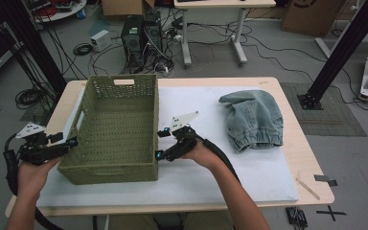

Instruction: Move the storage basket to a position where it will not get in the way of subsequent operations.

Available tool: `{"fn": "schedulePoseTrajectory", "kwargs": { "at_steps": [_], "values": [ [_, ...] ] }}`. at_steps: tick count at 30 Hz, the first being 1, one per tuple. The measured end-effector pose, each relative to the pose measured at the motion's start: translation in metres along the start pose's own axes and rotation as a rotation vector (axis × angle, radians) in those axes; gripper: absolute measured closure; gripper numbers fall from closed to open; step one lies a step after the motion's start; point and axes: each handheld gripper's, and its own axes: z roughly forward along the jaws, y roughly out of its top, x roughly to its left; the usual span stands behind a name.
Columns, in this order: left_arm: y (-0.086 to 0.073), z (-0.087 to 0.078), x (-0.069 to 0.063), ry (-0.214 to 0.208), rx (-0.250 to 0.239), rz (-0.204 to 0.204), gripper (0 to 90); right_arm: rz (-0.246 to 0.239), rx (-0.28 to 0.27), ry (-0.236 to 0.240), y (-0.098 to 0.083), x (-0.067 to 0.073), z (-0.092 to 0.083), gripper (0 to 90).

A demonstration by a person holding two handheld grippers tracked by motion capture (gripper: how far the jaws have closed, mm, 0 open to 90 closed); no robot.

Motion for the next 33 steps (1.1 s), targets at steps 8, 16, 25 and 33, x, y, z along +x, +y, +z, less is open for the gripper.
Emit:
{"fn": "schedulePoseTrajectory", "kwargs": {
  "at_steps": [8,16,25,33],
  "values": [
    [-0.002,-0.005,0.01,0.003,0.001,-0.004,38.4,-0.01,0.006,0.013,0.006,0.002,0.01,18.1],
    [-0.003,-0.009,0.017,0.014,0.007,-0.001,38.4,-0.008,0.001,0.021,0.01,0.002,0.019,18.0],
    [-0.006,-0.017,0.029,0.035,0.012,-0.009,38.0,-0.02,0.009,0.033,0.019,0.003,0.033,18.1],
    [-0.008,-0.022,0.037,0.042,0.016,0.003,38.0,-0.024,0.007,0.044,0.024,0.005,0.042,18.1]
  ]
}}
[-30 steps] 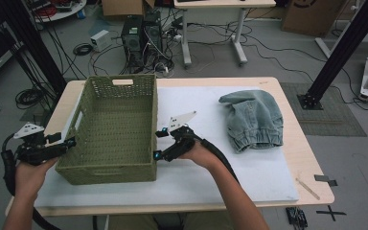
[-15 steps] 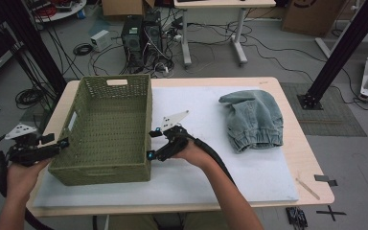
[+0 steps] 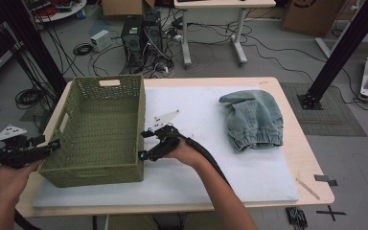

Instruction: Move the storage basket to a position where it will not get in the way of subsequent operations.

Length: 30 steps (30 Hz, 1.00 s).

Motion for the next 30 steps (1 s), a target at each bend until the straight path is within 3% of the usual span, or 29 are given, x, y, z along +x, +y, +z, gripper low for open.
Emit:
{"fn": "schedulePoseTrajectory", "kwargs": {
  "at_steps": [24,30],
  "values": [
    [-0.004,-0.009,0.017,0.009,0.006,-0.003,37.3,-0.013,0.006,0.015,0.01,0.003,0.018,17.9],
    [-0.003,-0.008,0.016,0.01,0.007,-0.003,37.4,-0.017,0.017,-0.028,0.009,0.005,0.009,18.1]
  ]
}}
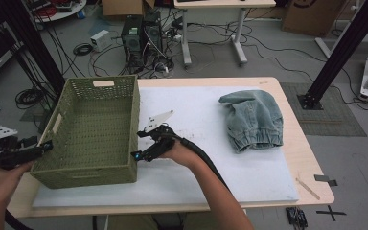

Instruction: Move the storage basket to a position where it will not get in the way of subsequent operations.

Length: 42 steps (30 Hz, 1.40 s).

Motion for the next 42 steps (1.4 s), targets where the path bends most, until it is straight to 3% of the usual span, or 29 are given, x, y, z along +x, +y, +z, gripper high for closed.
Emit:
{"fn": "schedulePoseTrajectory", "kwargs": {
  "at_steps": [3,7,11,14,17,20,27,29,37,42],
  "values": [
    [0.0,-0.002,-0.001,-0.005,-0.008,-0.003,37.3,0.015,-0.014,-0.027,-0.008,-0.001,-0.015,18.1],
    [0.006,-0.009,0.0,-0.02,-0.07,-0.045,33.9,0.048,-0.022,-0.058,-0.019,-0.003,-0.035,18.0],
    [0.012,-0.008,-0.005,-0.024,-0.073,-0.033,30.0,0.067,-0.069,-0.086,-0.025,-0.001,-0.056,18.0],
    [0.015,-0.003,-0.009,-0.051,-0.067,-0.022,28.9,0.064,-0.09,-0.103,-0.027,0.003,-0.071,18.0],
    [0.018,0.003,-0.013,-0.042,-0.051,-0.008,26.5,0.06,-0.098,-0.123,-0.029,0.006,-0.083,18.0],
    [0.021,0.01,-0.014,-0.019,-0.005,-0.01,26.5,0.063,-0.1,-0.141,-0.032,0.007,-0.093,18.0],
    [0.018,0.021,-0.012,0.023,0.094,-0.021,38.1,0.064,-0.128,-0.185,-0.037,0.01,-0.122,18.0],
    [0.018,0.022,-0.011,0.027,0.1,-0.041,38.4,0.071,-0.133,-0.199,-0.039,0.011,-0.13,18.0],
    [0.02,0.022,-0.014,0.057,0.13,-0.028,46.6,0.074,-0.151,-0.231,-0.043,0.011,-0.146,18.1],
    [0.022,0.023,-0.016,0.032,0.147,-0.017,61.4,0.075,-0.157,-0.247,-0.047,0.009,-0.151,18.1]
  ]
}}
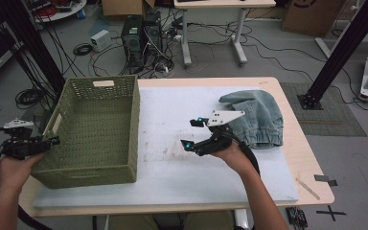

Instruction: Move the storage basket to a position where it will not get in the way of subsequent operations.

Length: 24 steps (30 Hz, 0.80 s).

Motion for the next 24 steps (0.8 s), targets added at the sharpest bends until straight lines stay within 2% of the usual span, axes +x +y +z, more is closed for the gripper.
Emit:
{"fn": "schedulePoseTrajectory", "kwargs": {
  "at_steps": [4,12,20,24],
  "values": [
    [0.0,0.0,0.0,0.003,0.005,-0.01,65.5,0.007,-0.003,-0.013,-0.001,-0.001,-0.003,18.0],
    [-0.001,-0.001,0.002,0.016,-0.007,-0.029,67.7,0.025,-0.029,-0.04,-0.003,-0.006,-0.017,18.0],
    [-0.005,-0.005,0.012,0.048,0.009,-0.112,67.7,0.043,-0.033,-0.056,-0.007,-0.012,-0.025,18.0],
    [-0.005,-0.005,0.013,0.063,0.019,-0.108,66.9,0.042,-0.032,-0.057,-0.007,-0.013,-0.024,18.0]
  ]
}}
